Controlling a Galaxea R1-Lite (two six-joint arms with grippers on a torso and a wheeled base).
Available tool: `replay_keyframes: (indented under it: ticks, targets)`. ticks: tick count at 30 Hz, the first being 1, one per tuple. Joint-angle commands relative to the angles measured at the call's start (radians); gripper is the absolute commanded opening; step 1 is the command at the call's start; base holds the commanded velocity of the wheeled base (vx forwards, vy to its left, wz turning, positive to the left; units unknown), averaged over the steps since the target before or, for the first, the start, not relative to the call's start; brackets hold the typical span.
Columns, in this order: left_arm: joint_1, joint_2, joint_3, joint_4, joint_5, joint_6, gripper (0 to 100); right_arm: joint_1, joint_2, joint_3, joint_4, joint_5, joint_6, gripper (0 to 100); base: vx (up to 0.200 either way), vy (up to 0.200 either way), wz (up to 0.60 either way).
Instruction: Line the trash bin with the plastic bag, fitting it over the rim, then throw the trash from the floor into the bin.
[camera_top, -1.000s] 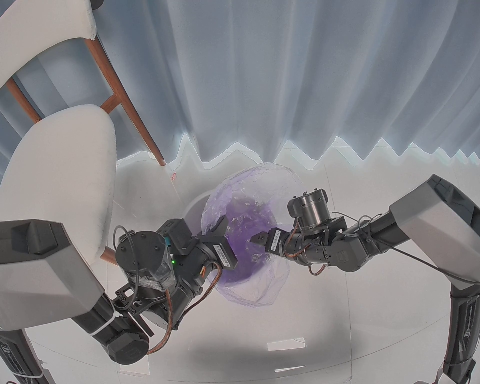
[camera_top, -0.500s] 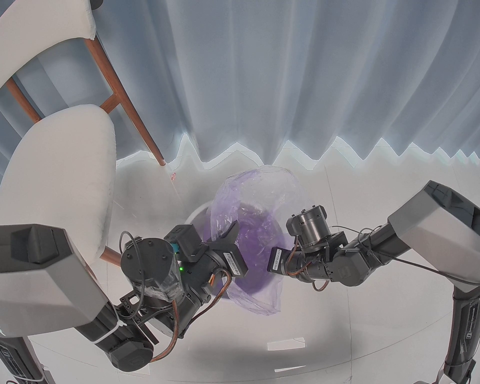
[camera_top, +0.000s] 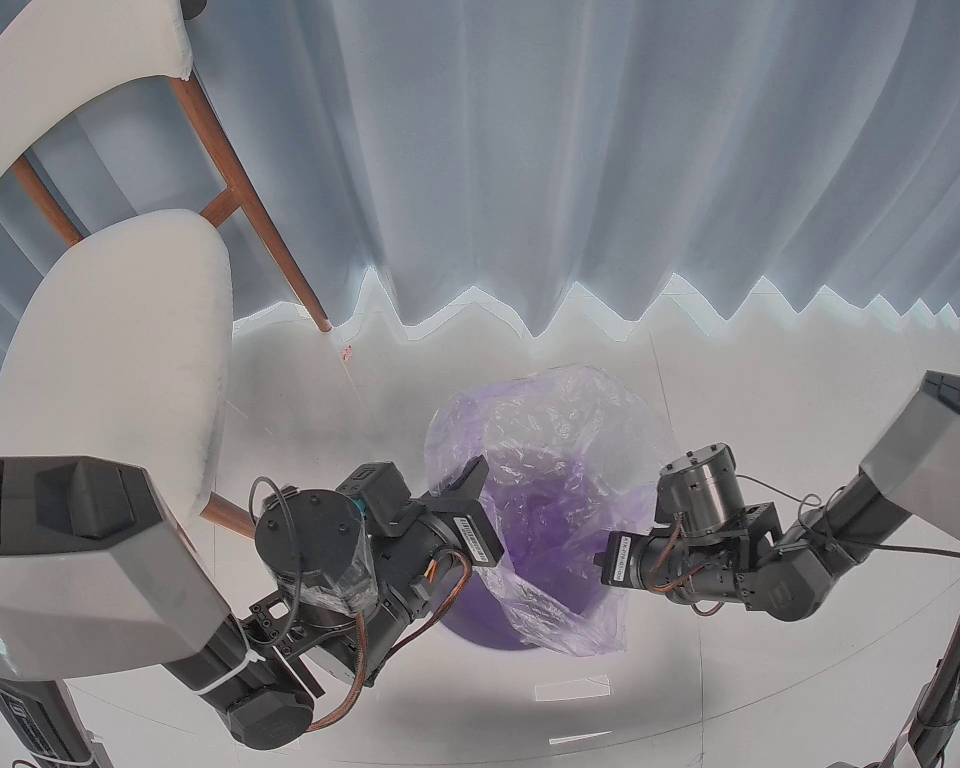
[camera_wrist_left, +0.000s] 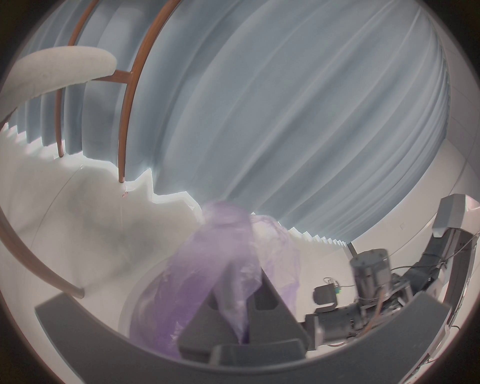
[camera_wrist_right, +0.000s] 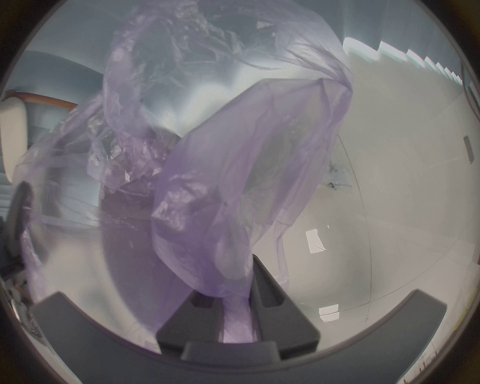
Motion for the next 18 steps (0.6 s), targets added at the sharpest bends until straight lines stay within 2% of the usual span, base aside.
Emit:
replay_keyframes:
  ticks: [1,6,8,11,18]
  targets:
    - [0.034,0.058,0.005,0.0,0.002,-0.03,0,-0.011,-0.135,0.153,-0.08,0.039,-0.041,0,0.0,0.0,0.0]
    - [0.088,0.059,0.006,0.0,0.002,-0.032,0,-0.004,-0.146,0.238,-0.157,0.062,-0.05,0,0.0,0.0,0.0]
    - [0.131,0.052,0.0,0.0,-0.002,-0.032,0,-0.004,-0.146,0.298,-0.233,0.06,-0.085,0,0.0,0.0,0.0]
    - [0.16,0.047,-0.007,0.001,-0.007,-0.029,0,-0.004,-0.158,0.359,-0.33,0.06,-0.087,0,0.0,0.0,0.0]
    - [0.135,0.044,-0.003,0.0,-0.004,-0.029,0,0.004,-0.138,0.396,-0.382,0.056,-0.115,0,0.0,0.0,0.0]
